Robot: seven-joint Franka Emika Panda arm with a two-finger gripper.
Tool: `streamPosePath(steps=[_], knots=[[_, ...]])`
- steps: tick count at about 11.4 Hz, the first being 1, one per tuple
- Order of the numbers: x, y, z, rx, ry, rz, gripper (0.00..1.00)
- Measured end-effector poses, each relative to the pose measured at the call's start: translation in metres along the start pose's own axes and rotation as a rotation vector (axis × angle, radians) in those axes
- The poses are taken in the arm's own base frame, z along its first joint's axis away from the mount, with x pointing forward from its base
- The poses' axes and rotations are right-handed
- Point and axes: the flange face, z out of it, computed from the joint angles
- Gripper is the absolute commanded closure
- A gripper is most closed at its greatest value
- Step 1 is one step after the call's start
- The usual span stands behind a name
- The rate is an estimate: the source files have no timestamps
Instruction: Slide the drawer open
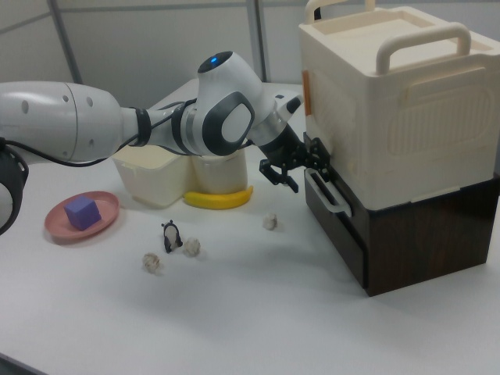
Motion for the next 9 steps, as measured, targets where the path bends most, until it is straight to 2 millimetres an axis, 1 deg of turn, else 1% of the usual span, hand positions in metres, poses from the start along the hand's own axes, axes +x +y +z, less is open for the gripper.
streamPosePath(steps=[1, 2, 4, 5, 6, 8, 9], knots=[[-0.001, 0.004, -0.003, -0.006, 0.002, -0.027, 0.42], [-0.001, 0.003, -0.002, -0.005, 0.001, -0.049, 0.44], [0.001, -0.014, 0.009, 0.012, -0.015, -0.102, 0.45], [0.001, -0.019, 0.012, 0.017, -0.021, -0.125, 0.51], [0.0, -0.023, 0.015, 0.019, -0.026, -0.141, 0.53], [0.0, -0.023, 0.012, 0.016, -0.027, -0.158, 0.53], [0.0, -0.026, 0.007, 0.032, -0.046, -0.167, 0.53]])
